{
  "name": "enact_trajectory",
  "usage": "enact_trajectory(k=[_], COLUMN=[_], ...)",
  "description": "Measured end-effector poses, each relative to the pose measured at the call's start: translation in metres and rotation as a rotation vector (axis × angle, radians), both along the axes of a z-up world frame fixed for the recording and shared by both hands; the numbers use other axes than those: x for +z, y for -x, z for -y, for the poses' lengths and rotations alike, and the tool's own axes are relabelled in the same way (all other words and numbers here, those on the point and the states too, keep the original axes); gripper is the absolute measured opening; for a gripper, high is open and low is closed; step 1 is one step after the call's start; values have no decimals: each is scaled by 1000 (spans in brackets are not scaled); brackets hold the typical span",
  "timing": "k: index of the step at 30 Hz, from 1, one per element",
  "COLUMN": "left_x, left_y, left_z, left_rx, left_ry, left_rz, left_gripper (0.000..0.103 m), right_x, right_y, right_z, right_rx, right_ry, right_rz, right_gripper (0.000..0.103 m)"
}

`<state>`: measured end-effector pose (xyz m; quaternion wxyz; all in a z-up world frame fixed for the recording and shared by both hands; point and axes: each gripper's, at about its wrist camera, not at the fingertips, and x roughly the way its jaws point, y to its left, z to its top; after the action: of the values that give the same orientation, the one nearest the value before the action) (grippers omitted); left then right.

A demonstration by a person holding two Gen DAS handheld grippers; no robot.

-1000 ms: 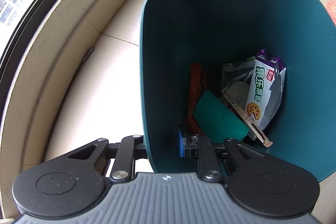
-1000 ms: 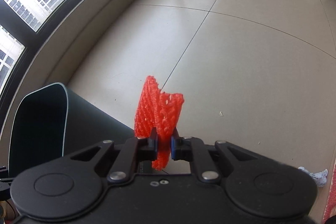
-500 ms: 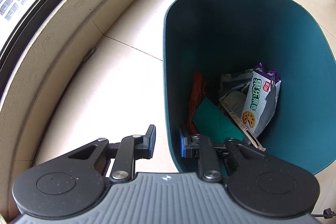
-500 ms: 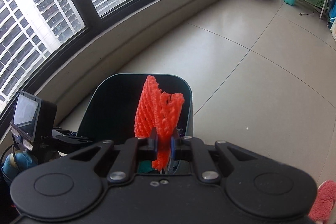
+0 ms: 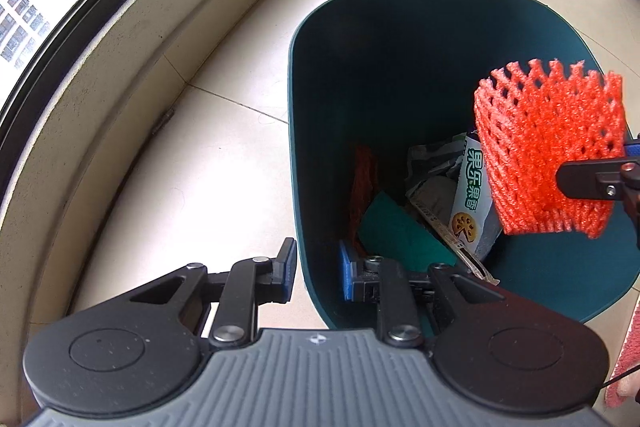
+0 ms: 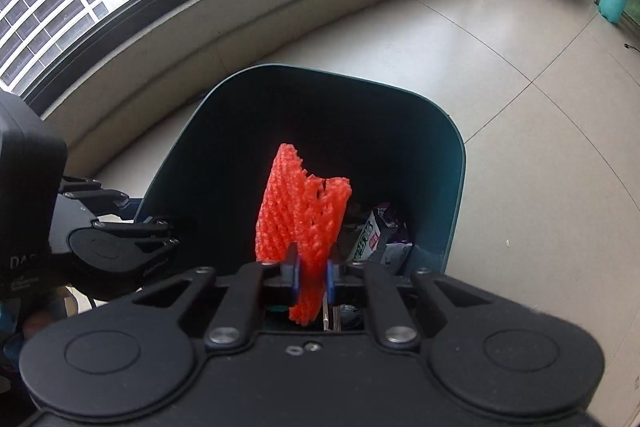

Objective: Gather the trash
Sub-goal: 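Carry the orange foam net into the bin and open the right gripper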

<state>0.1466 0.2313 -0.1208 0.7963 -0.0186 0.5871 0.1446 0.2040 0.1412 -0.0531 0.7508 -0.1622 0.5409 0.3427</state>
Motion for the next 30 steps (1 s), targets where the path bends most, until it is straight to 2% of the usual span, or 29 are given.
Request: enact_trajectory(k=[8,15,17,19,20,24,27,30], left_x=[-7,-8,-8,-8,-8,-8,-9,-9], left_y=[-3,-8,-9,-9,-9,-10,-10,-10], left_z=[1,0,0,0,1,1,2,3], left_rx=[-22,-25,-27,-28,-28,-30,-30,-31], left_ry=[-6,-3,-3,-5,-5,-7,-12,-15], left_rz=[-23,-27,-31,-31,-31,-32,-33,-34], left_gripper=[22,22,22,22,22,22,22,22], right_x=[-36,-42,-40,-38,-36,-27,-15,-1], right_y=[-5,-4,-3,-1,0,2,5,7], right_z=[-11,-9,-8,-8,-8,-4,1,10], right_rx=[33,41,45,58,60,63,70,73], right_ry=[61,84,72,54,53,36,8,-24], right_rz=[-35,-56,-60,-54,-49,-50,-44,-39], right_gripper=[16,24,31,49,52,56,62,63])
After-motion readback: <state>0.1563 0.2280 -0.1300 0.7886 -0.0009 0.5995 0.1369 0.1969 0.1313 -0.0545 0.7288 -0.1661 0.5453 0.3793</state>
